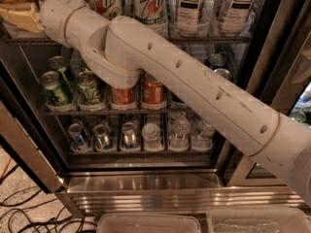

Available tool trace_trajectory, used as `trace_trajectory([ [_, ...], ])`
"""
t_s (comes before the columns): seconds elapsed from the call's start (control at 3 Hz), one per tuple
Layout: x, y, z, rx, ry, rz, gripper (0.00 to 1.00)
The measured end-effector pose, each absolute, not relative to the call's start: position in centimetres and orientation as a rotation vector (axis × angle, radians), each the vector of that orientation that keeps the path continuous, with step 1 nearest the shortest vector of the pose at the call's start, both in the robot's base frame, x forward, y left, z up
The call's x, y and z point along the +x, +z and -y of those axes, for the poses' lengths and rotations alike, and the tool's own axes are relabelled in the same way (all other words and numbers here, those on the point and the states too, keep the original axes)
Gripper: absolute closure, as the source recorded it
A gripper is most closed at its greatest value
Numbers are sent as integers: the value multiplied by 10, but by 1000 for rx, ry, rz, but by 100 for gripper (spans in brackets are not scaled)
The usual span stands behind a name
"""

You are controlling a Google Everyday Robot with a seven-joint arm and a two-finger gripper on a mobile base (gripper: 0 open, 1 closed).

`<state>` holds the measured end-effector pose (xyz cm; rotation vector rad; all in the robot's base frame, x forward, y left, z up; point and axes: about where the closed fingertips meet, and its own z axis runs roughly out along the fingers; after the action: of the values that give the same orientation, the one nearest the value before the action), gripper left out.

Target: Pick orange can from top shelf of fridge

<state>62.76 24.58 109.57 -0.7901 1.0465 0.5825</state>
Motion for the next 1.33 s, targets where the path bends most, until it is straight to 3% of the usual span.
trace_trajectory([
  [1.33, 582, 1128, -260, -807, 647, -912, 100],
])
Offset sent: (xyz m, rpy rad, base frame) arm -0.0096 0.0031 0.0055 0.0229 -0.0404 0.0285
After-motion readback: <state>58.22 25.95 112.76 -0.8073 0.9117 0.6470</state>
